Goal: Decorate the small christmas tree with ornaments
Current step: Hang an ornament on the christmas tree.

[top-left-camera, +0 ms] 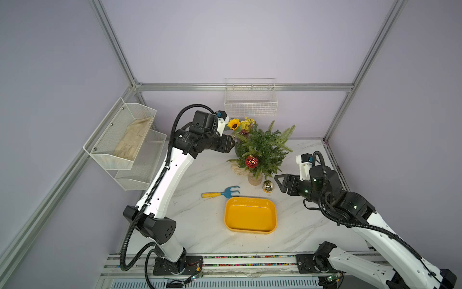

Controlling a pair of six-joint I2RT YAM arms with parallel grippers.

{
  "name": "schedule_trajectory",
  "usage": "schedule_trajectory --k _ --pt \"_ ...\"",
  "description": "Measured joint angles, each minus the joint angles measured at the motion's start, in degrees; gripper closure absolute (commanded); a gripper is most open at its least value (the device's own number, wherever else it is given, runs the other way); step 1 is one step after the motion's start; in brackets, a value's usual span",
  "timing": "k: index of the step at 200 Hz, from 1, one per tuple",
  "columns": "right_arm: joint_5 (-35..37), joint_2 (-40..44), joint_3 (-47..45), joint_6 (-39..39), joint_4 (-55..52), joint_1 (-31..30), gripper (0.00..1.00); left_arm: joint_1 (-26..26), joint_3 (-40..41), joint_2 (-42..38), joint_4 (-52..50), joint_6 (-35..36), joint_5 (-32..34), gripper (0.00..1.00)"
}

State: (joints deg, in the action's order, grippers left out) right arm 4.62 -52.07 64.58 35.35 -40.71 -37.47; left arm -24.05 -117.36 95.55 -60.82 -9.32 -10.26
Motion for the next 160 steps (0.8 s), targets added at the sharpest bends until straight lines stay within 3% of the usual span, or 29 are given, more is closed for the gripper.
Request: schedule_trajectory --k 160 --pt "0.00 0.07 0.00 0.20 -0.02 0.00 0.27 0.00 4.50 -0.02 2.10 -0.37 -1.86 0.58"
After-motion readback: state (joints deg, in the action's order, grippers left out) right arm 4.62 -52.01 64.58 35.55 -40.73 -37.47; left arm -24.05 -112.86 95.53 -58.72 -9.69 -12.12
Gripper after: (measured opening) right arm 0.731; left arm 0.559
